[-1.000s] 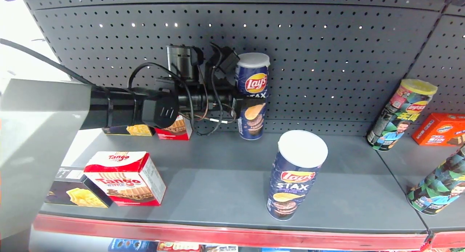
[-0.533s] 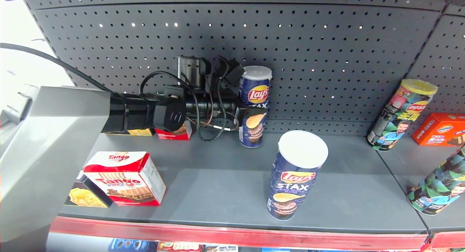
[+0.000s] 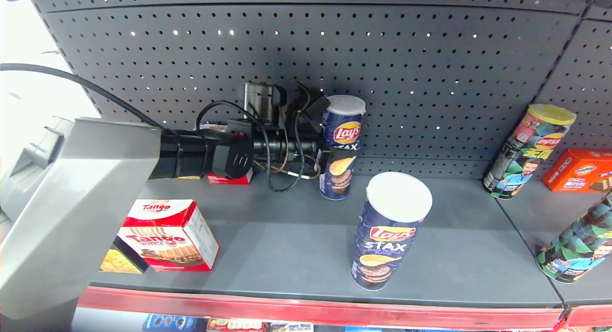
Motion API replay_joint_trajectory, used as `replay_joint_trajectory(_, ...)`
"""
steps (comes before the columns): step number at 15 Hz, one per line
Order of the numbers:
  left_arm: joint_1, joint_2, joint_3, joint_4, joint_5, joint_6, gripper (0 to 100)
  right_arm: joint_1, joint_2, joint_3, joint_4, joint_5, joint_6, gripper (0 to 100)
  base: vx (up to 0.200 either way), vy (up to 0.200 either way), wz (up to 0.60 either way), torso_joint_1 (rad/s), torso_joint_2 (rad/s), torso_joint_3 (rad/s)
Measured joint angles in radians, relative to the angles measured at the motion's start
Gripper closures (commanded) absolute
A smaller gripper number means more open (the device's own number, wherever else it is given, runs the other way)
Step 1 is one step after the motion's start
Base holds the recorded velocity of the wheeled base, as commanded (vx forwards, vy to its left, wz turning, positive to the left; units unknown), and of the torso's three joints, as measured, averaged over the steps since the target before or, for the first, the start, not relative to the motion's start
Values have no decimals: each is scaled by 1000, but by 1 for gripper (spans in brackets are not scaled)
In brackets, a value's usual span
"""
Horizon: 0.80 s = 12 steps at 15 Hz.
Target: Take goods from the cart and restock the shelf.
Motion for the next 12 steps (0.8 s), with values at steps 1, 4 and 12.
replay_joint_trajectory(1,-4,0,5,-3,0,0,100,0,0,0,0,0,0,0,0,0,0,0,0,0)
replay_joint_trajectory(4,-16,-1,32,-30,0,-1,100,0,0,0,0,0,0,0,0,0,0,0,0,0)
replay_joint_trajectory(12,-27,-16,95,-82,3,-10,100,0,0,0,0,0,0,0,0,0,0,0,0,0)
